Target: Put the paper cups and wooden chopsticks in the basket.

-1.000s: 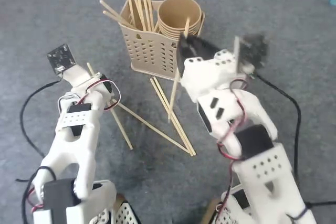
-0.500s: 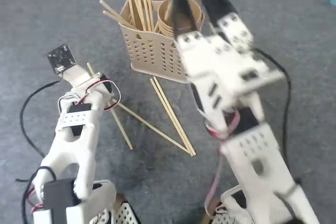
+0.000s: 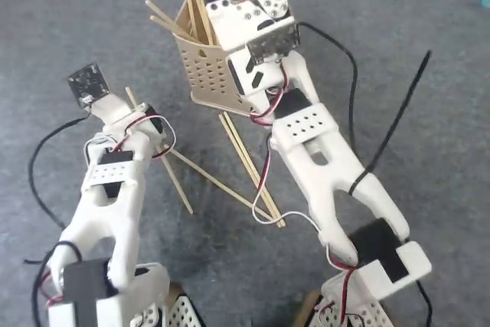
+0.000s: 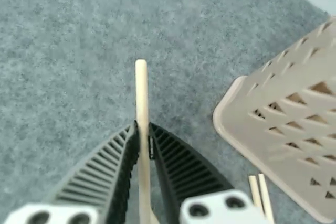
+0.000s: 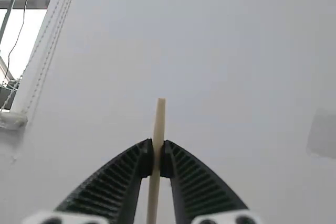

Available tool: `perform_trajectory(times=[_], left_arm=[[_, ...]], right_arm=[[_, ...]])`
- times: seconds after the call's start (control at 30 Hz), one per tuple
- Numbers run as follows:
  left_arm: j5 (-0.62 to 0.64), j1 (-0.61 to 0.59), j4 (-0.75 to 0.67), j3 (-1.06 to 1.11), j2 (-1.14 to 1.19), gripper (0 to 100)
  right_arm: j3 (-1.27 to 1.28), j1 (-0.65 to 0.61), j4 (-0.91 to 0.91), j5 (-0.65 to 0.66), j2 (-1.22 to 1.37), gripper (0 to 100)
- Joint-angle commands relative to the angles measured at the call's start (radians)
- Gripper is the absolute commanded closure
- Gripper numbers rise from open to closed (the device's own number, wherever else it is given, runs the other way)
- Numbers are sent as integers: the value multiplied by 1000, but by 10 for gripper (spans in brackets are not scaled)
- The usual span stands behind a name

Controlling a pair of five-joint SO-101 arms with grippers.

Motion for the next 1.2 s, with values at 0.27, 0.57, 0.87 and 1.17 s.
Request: perform_trajectory(times=[0.27,0.57,0.87,1.17], left_arm=[[-9,-21,-57,-61,51,989],[-9,-25,-57,-62,54,989],[-9,-25,-57,-61,54,989],[-9,-25,-57,-59,51,989]], right_arm=[[141,-1,16,-66,-94,864],[37,1,871,-367,-611,864],[226,59,1435,-560,-1066,865],[753,151,1567,-486,-1395,868]])
